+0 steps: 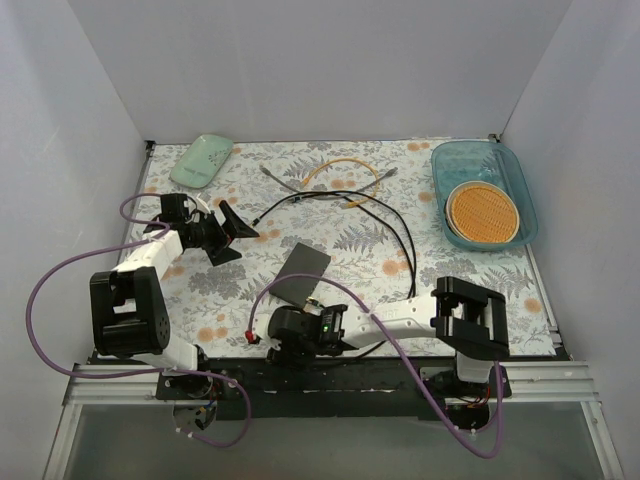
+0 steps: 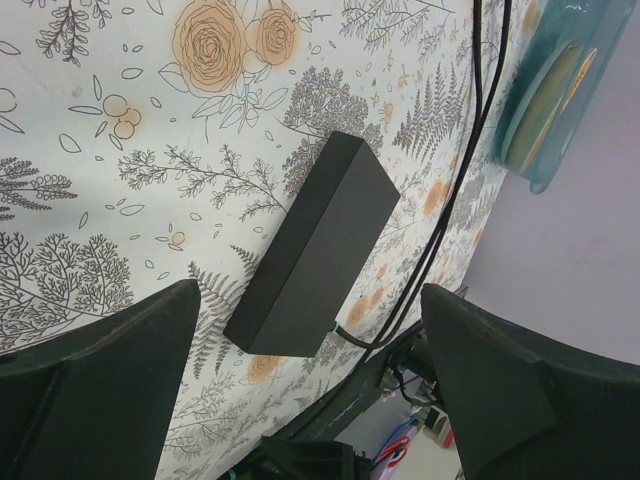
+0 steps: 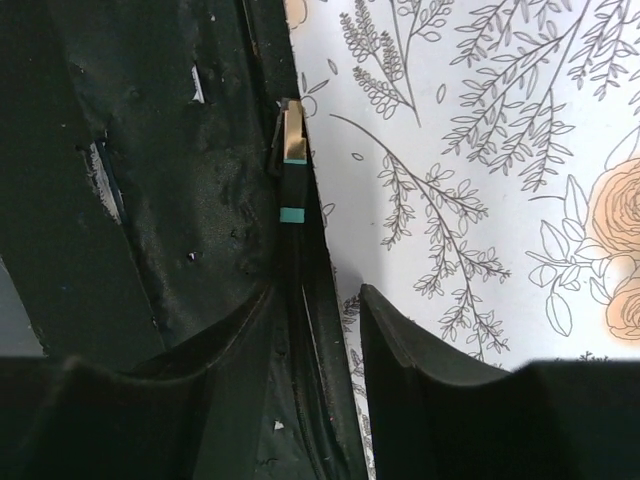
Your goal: Insert the plug into the switch port
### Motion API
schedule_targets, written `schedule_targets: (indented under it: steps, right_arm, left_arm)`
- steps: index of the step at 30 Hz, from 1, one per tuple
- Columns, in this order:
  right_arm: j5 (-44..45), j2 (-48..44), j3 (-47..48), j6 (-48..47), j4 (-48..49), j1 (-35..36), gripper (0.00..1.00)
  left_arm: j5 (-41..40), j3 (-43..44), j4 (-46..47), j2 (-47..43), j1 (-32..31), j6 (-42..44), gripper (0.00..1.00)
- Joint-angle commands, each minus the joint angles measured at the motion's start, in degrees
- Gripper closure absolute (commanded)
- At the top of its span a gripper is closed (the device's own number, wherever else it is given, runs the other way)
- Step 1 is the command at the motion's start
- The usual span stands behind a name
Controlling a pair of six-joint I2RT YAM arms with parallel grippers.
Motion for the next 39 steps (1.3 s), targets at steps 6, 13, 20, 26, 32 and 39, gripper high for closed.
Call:
schedule_targets:
  steps: [6,13,20,26,32,39]
  right_arm:
    - [10.27,7.04,4.60,-2.11,-6.45,4.93,0.66]
    - [17.03,8.81,4.95,-1.58,-8.65,5.73,0.99]
    - [9.59,1.62,3.90,-4.56,-4.71,5.20,0.99]
    - [1.49,-9.37,1.44,-3.52,-0.57,0.12,0.99]
    - [-3.60,-16.76,-3.74,-0.79,2.95,-12.16,0.99]
    - [-25.35,-18.18,-9.20,-0.53,11.21,-33.01,0.99]
  left_arm:
    - [-0.36,-0.23,0.13,-2.87,0.52,1.60,0.06]
    - [-1.67,0.47,-1.27,-3.22,0.88,2.65,0.06]
    - [-4.49,1.09,-2.77,-4.10,0.88,4.15,0.06]
    - [-3.97,0.91,-2.77,-3.67,0.97,4.50,0.06]
    - [0.60,0.39,-1.01,-4.28,0.70,5.56,0.07]
    - [2.10,1.88,5.64,-5.16,-10.44,3.37,0.09]
